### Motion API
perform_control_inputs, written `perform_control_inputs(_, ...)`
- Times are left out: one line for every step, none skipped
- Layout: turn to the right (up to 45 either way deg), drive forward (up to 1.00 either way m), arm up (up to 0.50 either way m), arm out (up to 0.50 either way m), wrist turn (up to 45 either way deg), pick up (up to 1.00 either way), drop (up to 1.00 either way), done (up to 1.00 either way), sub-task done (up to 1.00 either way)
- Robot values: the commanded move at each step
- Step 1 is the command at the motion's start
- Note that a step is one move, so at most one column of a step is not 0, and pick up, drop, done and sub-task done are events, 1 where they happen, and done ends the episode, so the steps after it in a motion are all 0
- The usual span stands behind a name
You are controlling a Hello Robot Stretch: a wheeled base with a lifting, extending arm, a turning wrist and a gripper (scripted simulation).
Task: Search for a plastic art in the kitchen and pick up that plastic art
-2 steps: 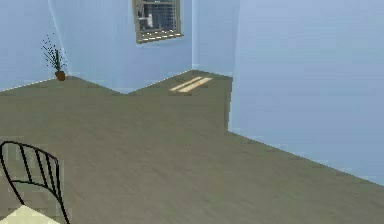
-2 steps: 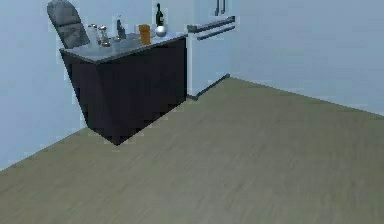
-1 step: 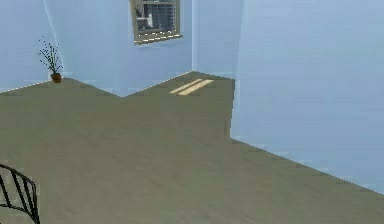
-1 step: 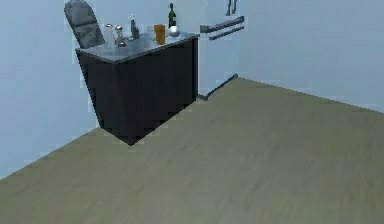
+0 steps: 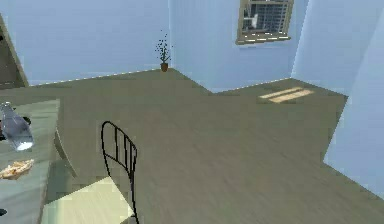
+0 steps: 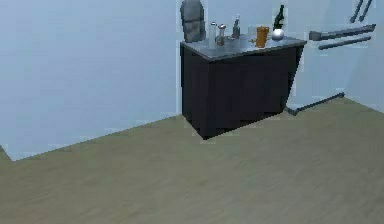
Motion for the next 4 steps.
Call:
perform_control_inputs(0.0, 0.80, 0.00, 0.00, 0.0, 0.00, 0.00, 0.00, 0.00)
perform_control_inputs(-27.0, 0.00, 0.00, 0.00, 0.0, 0.00, 0.00, 0.00, 0.00)
perform_control_inputs(0.0, 0.55, 0.00, 0.00, 0.0, 0.00, 0.00, 0.00, 0.00)
perform_control_inputs(-45.0, 0.00, 0.00, 0.00, 0.0, 0.00, 0.00, 0.00, 0.00)
